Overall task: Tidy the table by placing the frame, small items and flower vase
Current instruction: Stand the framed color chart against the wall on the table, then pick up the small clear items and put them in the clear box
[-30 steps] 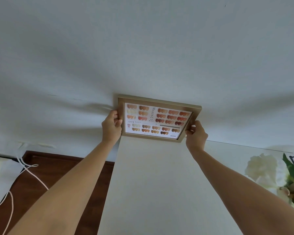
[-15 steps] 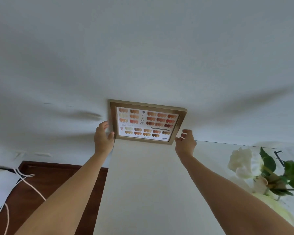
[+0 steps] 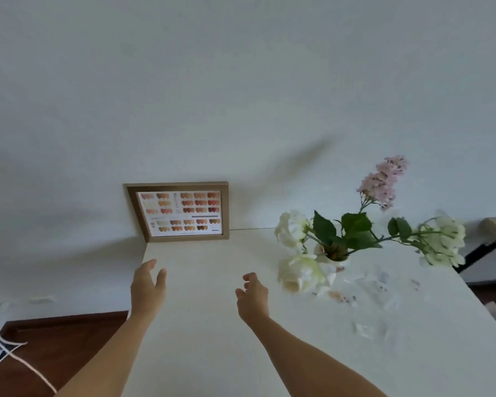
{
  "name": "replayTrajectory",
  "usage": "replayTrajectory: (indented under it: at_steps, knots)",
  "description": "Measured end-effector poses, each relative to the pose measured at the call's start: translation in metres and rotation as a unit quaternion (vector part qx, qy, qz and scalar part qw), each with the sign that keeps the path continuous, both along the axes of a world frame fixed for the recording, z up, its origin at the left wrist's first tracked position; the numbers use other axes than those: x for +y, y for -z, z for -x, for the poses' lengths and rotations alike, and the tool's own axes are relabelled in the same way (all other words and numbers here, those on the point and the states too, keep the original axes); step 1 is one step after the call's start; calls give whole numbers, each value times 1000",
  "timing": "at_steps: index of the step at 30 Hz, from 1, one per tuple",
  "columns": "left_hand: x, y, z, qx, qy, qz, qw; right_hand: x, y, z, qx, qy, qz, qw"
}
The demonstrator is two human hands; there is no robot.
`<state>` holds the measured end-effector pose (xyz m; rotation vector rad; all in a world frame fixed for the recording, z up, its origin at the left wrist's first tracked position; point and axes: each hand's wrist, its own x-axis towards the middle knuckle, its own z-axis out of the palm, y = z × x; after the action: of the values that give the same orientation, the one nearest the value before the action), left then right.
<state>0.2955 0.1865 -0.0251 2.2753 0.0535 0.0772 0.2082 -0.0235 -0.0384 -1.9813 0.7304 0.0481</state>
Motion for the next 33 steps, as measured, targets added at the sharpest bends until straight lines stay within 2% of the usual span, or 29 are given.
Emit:
replayTrajectory:
  at_steps: [6,16,29,33]
  knots:
    - [-69,6,99,25,31,-29,999,-86,5,111,15,-2,27,1000]
    - [-241,15,221,66,169,-35,983,-253,2,255,35,98,38,994]
    - [-431,46,229,102,330,-76,935,-399,19,289,87,175,66,979]
    - [-475,56,221,89,352,-169,916,-437,25,279,96,166,76,979]
